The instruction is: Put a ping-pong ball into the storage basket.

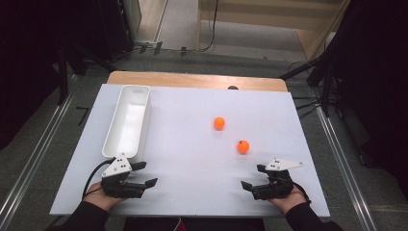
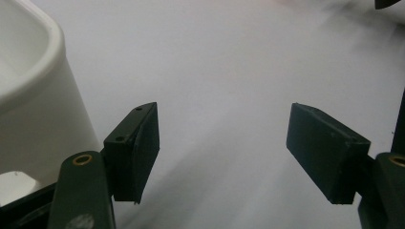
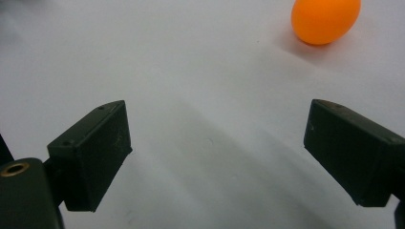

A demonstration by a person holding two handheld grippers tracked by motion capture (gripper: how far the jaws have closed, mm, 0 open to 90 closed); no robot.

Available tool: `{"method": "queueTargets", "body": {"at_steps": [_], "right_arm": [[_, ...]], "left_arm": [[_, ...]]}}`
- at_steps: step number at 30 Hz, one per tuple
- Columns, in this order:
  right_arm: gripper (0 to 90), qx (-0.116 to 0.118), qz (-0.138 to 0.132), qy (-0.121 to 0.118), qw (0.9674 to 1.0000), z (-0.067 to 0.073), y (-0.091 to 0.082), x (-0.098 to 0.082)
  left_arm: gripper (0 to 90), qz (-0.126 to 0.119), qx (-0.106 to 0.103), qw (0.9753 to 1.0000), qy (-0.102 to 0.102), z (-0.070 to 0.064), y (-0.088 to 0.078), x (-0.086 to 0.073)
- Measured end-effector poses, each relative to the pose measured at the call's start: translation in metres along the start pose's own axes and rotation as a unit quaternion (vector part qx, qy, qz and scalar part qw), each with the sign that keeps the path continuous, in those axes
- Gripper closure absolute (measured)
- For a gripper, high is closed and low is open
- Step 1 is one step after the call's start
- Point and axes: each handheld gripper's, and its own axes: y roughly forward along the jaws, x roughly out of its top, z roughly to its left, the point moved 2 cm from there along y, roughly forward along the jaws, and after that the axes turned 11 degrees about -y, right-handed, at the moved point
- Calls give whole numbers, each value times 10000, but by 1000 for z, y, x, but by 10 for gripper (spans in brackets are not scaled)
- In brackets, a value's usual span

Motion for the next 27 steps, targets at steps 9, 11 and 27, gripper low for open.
{"method": "queueTargets", "body": {"at_steps": [9, 11, 27], "right_arm": [[73, 15, -28, -2, 10000, -1, 1, 0], [73, 15, -43, 11, 10000, -1, 1, 0], [73, 37, -11, 17, 10000, -2, 1, 0]], "left_arm": [[274, -32, 9, 10000, 7, 0, -1, 0], [274, -47, 21, 10000, 13, 0, -1, 0], [274, -17, 25, 10000, -80, 0, 0, 1]]}}
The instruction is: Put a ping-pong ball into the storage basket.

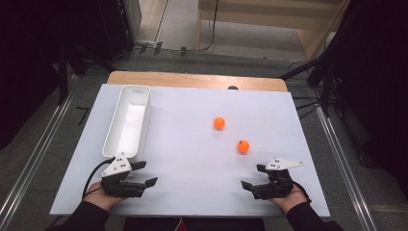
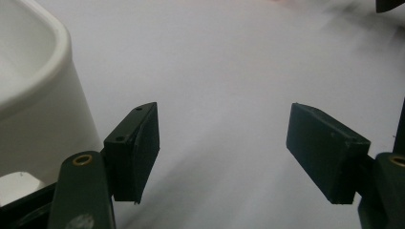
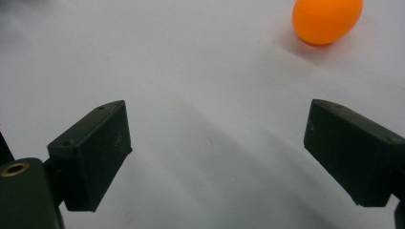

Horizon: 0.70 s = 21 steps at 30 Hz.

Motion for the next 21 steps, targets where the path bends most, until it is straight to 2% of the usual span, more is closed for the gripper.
{"method": "queueTargets", "body": {"at_steps": [10, 14, 18, 21], "right_arm": [[73, 3, 39, -28, 10000, 0, 0, 0], [73, 15, 44, -45, 10000, 0, 1, 0], [73, 16, 51, -53, 10000, 0, 1, -1], [73, 25, 58, -52, 10000, 0, 1, -1]], "left_arm": [[274, 25, -6, 10000, -19, -1, 0, 2], [273, 66, 58, 9999, -103, -3, 1, 3], [274, 118, 91, 9999, 65, -6, 2, 4], [274, 141, 41, 9998, 103, -10, 2, 7]]}}
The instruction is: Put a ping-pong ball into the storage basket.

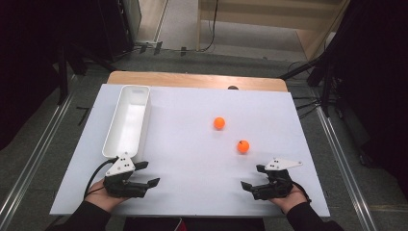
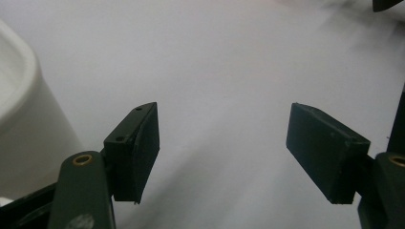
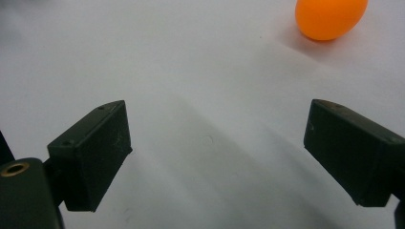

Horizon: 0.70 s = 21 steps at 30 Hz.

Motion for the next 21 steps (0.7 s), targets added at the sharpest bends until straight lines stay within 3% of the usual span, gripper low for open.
{"method": "queueTargets", "body": {"at_steps": [8, 21], "right_arm": [[73, 17, 10, -17, 10000, 0, 0, 0], [73, 62, 45, -33, 10000, 1, 0, 0]], "left_arm": [[274, 180, -217, 9995, -145, -5, 1, 8], [270, 198, -445, 9985, -236, -13, 5, 21]]}}
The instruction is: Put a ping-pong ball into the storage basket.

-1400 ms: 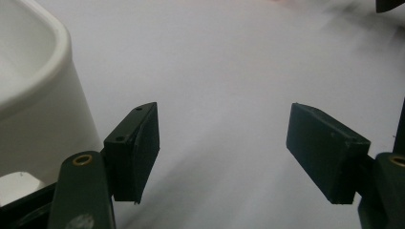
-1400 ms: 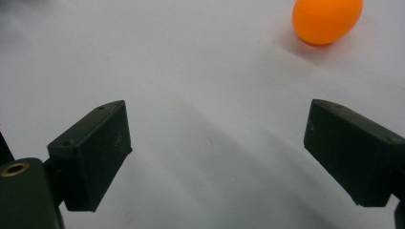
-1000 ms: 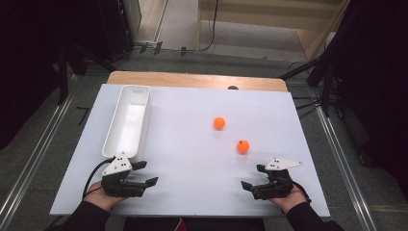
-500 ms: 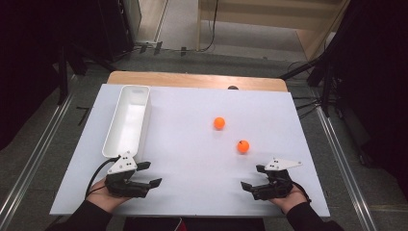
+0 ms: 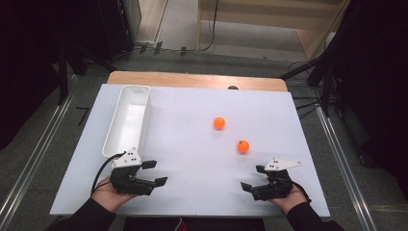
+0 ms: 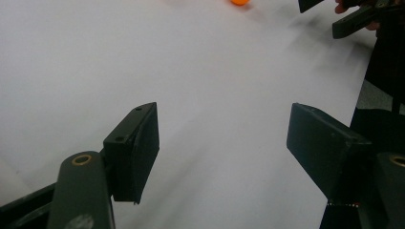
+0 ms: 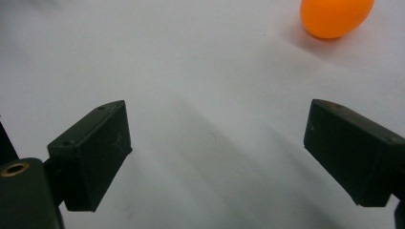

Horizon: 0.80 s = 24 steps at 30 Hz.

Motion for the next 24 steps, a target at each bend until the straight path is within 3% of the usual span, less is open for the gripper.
{"method": "queueTargets", "body": {"at_steps": [11, 21, 24], "right_arm": [[73, 32, 10, 16, 10000, 1, 0, 0], [73, 13, 21, -7, 10000, 1, 0, 0], [73, 19, 22, -11, 10000, 1, 0, 0]], "left_arm": [[206, -13, -194, 9998, 32, -5, 5, 8], [124, 46, -238, 9997, 82, -8, 11, 11], [30, 6, -190, 9998, 76, -9, 13, 13]]}}
